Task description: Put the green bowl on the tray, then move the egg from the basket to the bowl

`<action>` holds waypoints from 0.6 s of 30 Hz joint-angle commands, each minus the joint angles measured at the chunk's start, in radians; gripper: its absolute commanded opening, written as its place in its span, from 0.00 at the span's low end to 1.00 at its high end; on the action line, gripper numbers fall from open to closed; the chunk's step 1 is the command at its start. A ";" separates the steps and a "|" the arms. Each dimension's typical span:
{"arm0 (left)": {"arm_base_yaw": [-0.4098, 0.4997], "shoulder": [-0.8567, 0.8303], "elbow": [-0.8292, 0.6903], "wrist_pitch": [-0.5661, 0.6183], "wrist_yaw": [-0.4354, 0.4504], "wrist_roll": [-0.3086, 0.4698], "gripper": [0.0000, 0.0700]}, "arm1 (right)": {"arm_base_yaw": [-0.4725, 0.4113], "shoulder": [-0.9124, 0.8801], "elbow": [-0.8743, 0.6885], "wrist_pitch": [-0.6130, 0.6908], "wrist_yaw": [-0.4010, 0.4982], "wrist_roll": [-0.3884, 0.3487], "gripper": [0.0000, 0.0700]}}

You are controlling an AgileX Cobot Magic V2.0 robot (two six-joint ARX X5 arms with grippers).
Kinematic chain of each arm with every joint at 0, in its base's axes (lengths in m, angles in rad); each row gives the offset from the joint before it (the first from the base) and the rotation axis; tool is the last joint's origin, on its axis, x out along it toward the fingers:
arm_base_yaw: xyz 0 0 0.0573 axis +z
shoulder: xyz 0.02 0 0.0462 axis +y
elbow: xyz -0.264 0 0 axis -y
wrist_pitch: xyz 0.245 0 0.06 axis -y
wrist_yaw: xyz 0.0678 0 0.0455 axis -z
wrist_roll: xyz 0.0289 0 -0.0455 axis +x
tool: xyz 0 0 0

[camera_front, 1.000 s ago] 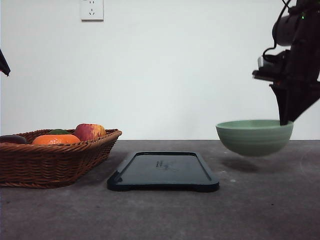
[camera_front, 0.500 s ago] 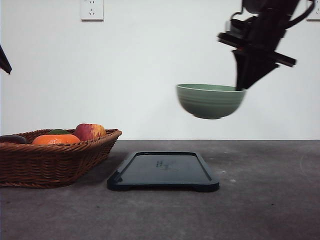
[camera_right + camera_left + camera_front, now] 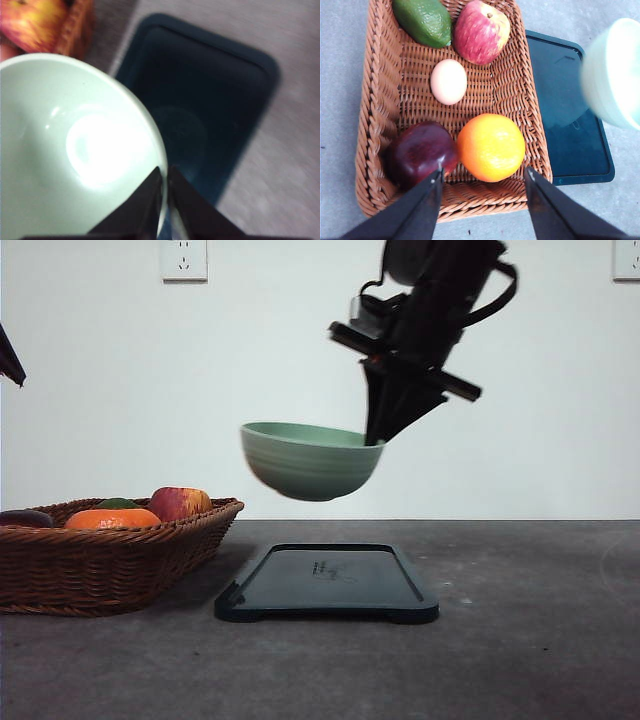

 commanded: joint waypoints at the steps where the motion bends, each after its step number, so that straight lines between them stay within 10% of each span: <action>1: -0.003 0.008 0.017 0.007 0.008 0.004 0.44 | 0.006 0.044 0.036 0.006 -0.001 0.015 0.01; 18: -0.003 0.008 0.017 0.007 0.008 0.004 0.44 | 0.007 0.152 0.046 -0.014 0.017 0.025 0.01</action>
